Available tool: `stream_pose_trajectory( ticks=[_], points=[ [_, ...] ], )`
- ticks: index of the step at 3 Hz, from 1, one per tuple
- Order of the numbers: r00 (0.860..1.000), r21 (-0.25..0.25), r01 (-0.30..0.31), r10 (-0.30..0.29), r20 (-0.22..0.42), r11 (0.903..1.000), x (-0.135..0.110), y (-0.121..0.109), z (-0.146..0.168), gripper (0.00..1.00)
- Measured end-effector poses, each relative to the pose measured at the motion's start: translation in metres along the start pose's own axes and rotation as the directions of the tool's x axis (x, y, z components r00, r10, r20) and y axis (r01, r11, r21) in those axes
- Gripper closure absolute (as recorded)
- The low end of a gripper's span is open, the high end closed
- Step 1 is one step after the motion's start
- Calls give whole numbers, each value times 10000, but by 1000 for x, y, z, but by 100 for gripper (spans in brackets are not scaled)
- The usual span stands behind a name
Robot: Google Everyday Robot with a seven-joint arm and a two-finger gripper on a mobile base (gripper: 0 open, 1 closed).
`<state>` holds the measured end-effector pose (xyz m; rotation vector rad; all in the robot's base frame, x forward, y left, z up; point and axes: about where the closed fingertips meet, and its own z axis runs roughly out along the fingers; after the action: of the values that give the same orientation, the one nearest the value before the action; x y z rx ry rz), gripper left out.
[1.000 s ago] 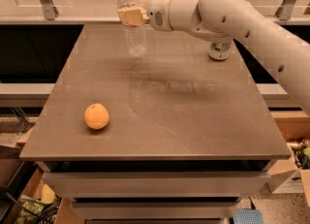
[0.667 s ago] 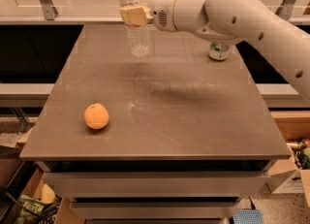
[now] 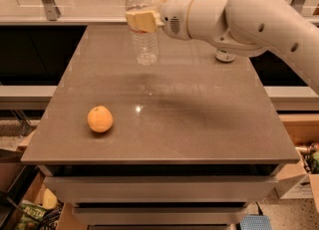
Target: Move water bottle near orange
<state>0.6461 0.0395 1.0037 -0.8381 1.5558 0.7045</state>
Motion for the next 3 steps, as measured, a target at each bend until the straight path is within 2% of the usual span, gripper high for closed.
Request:
stream_pose_trajectory(
  ticks=[1,3],
  points=[
    [10000,-414,-5,3,-36,9991,0,10,-24,100],
    [9999,-582,20,-29,-154,9983,7,40,-66,100]
  ],
)
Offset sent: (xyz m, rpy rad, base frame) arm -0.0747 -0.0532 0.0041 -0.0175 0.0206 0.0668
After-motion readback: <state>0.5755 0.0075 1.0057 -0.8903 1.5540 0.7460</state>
